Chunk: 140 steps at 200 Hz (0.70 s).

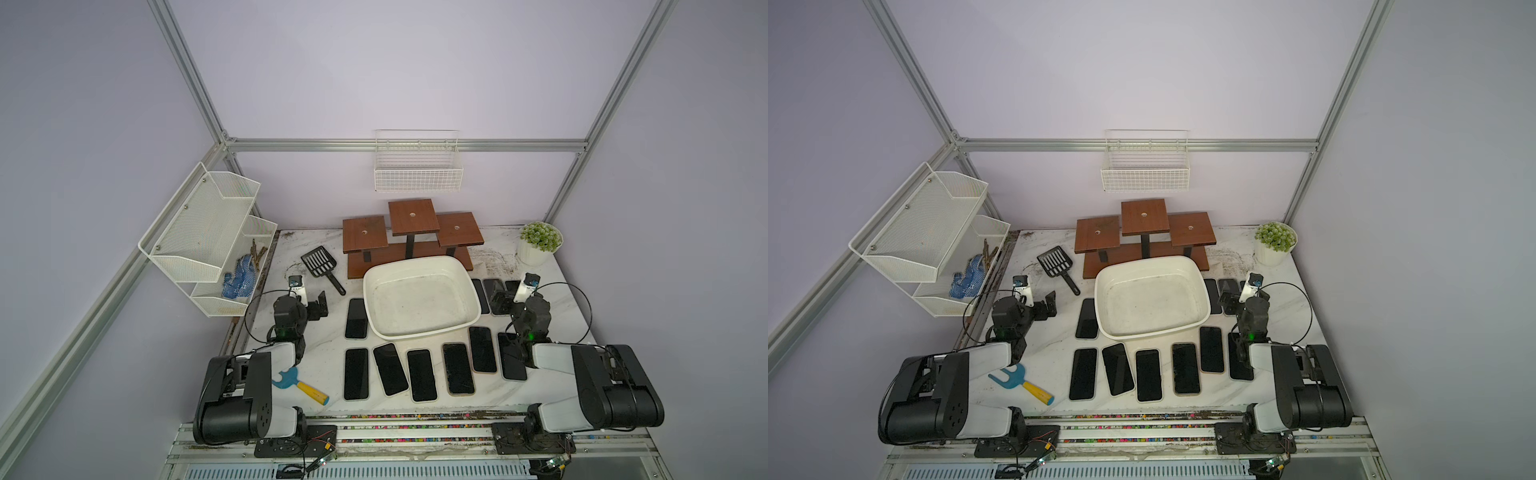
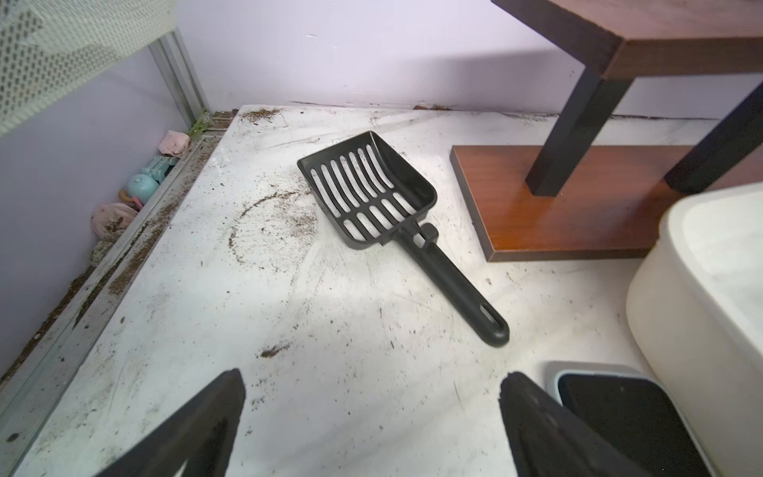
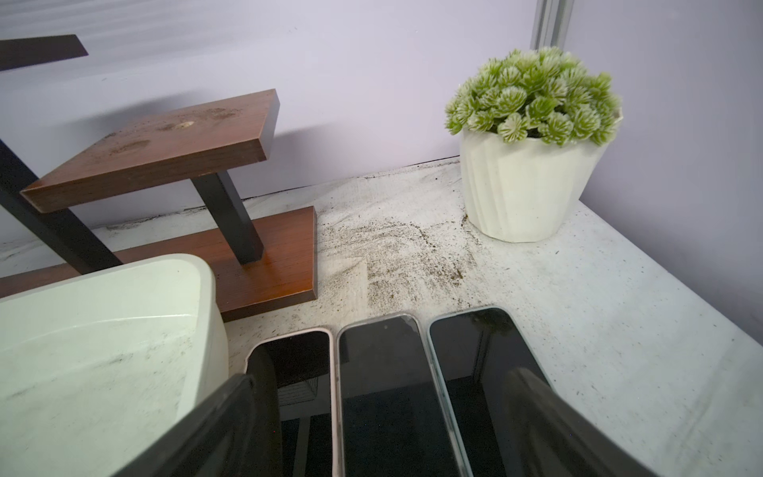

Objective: Take the phone out of the storage box
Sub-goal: Reset both arms

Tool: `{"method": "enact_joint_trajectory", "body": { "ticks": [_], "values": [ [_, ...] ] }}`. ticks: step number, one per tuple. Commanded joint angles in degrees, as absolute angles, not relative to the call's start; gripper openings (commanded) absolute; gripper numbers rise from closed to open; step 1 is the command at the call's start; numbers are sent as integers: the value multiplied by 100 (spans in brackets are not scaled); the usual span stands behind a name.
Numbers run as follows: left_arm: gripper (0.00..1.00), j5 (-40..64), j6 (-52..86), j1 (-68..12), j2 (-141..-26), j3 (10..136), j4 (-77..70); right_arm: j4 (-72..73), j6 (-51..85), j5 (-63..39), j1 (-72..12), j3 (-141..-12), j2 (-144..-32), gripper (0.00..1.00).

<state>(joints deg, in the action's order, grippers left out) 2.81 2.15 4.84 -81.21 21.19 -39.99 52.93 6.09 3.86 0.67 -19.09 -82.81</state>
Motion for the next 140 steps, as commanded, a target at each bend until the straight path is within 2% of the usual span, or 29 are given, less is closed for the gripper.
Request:
{"method": "enact_joint_trajectory", "body": {
  "ticks": [1,20,42,62,106,140],
  "values": [
    [100,532,1,477,-8507,1748,-5638,5570,528,182,99,-1845,-8258,100],
    [100,452,-26,442,-9130,1611,-6735,5587,471,82,98,-1871,-8311,100],
    [100,-126,192,426,-8827,2437,-4597,5795,400,-11,98,-1831,-8476,100],
    [100,-307,87,327,-9008,2164,-5432,6140,281,-149,89,-1794,-8743,99],
    [100,-292,96,323,-8930,2208,-5223,6035,223,-2,13,-1820,-8710,100],
    [100,-290,97,321,-8930,2211,-5221,6489,207,-26,2,-1701,-8789,100]
  ]
}}
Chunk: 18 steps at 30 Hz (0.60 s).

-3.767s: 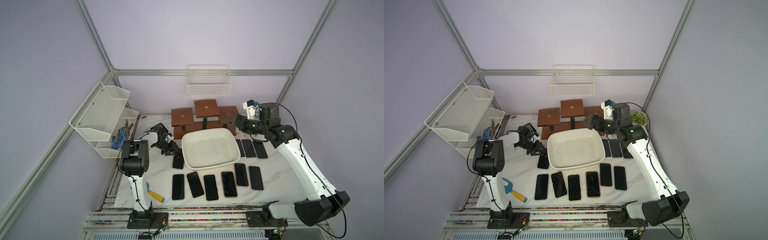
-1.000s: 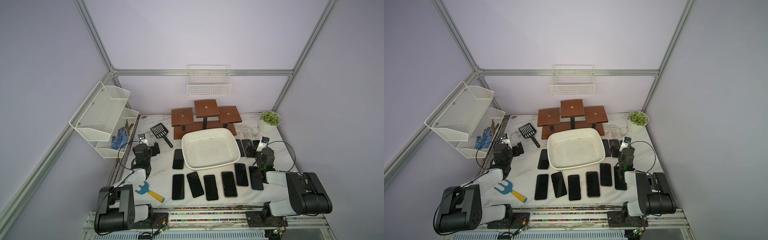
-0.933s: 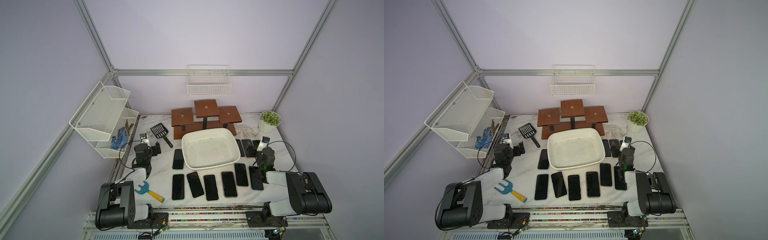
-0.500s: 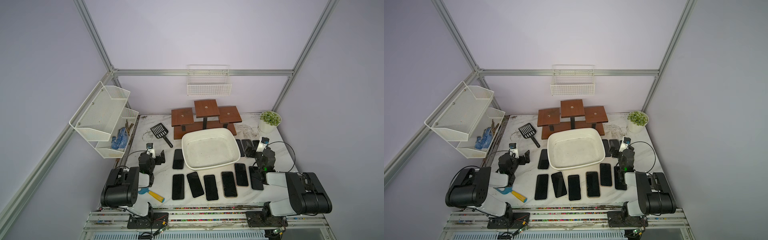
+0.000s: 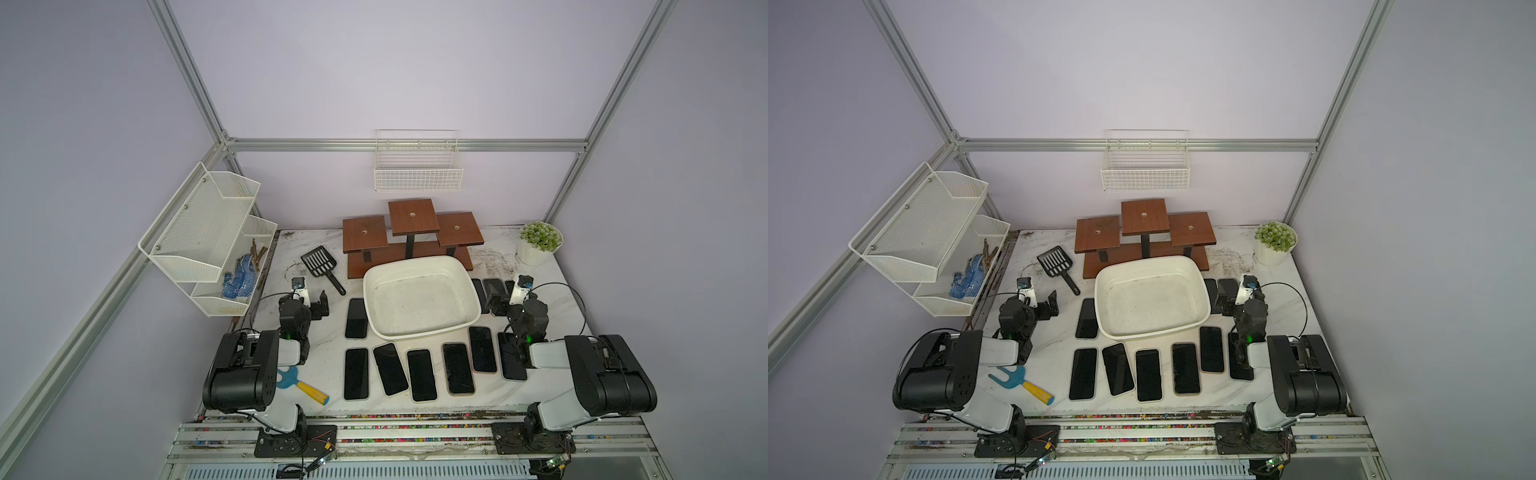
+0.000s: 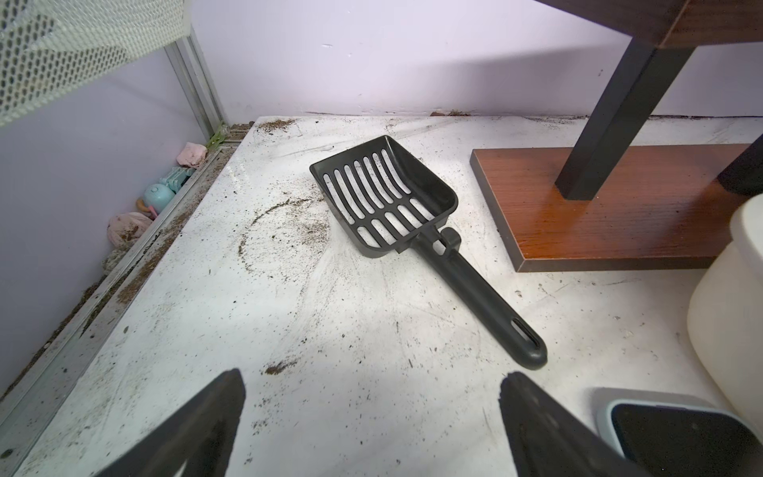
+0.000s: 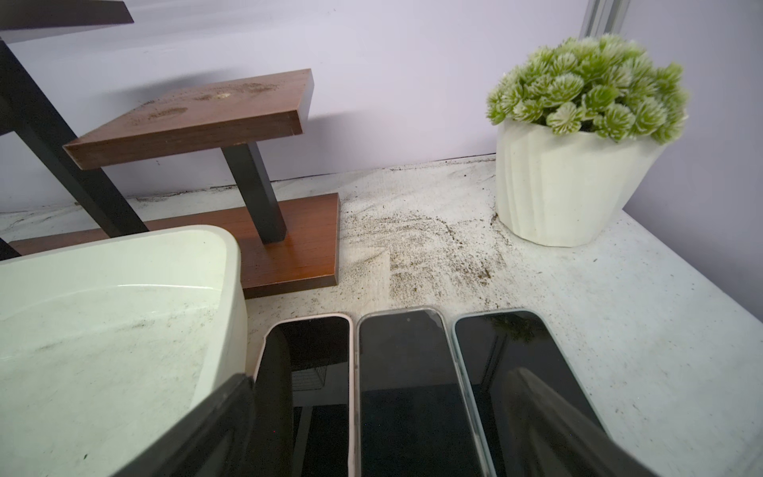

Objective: Take the phone out of the storage box
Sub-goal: Reset both arms

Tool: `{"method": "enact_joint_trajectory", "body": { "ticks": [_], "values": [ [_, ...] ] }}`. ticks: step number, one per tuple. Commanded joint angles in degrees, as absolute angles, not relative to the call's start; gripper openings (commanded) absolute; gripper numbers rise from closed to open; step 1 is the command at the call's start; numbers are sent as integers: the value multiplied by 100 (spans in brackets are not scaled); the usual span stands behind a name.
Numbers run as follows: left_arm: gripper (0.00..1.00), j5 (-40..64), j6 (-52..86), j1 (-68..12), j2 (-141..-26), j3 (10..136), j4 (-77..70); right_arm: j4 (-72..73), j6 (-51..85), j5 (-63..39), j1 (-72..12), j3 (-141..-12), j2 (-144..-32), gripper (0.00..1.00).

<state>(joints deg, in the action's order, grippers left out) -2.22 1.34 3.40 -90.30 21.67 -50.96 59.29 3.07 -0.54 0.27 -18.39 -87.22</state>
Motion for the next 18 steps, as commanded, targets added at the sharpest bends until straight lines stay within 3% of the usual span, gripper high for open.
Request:
{"method": "enact_joint_trajectory", "body": {
  "ticks": [1,18],
  "values": [
    [100,-290,97,323,-8930,2213,-5221,6501,204,-26,5,-1699,-8789,100],
    [100,-290,95,325,-8930,2210,-5221,6394,124,-40,-39,-1760,-8934,100]
  ]
}}
